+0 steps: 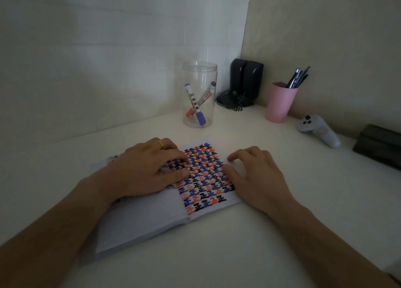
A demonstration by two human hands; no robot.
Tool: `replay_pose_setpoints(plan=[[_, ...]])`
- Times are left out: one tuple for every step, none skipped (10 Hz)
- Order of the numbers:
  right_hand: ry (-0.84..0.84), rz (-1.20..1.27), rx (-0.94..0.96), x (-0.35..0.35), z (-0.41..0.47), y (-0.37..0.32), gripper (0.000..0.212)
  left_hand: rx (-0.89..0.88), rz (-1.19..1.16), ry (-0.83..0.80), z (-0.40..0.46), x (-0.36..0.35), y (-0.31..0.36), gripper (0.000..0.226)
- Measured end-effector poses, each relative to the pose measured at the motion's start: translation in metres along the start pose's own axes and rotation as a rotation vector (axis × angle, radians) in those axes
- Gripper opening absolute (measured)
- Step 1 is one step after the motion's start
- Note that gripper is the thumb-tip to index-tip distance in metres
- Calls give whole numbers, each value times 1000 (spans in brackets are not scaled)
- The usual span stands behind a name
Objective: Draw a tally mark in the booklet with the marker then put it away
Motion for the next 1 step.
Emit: replay_pose_setpoints(plan=[[95,186,-70,14,2,7,38,2,18,-4,-1,2,1,69]])
Point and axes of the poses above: each hand's wrist, its own z-axis towards the middle knuckle, its own x-axis out of the back of the hand, y = z × x, the point moved 8 cm from there along z, towards the middle knuckle, and after that the axes turned 7 degrees about -z, right-handed, at the moved point
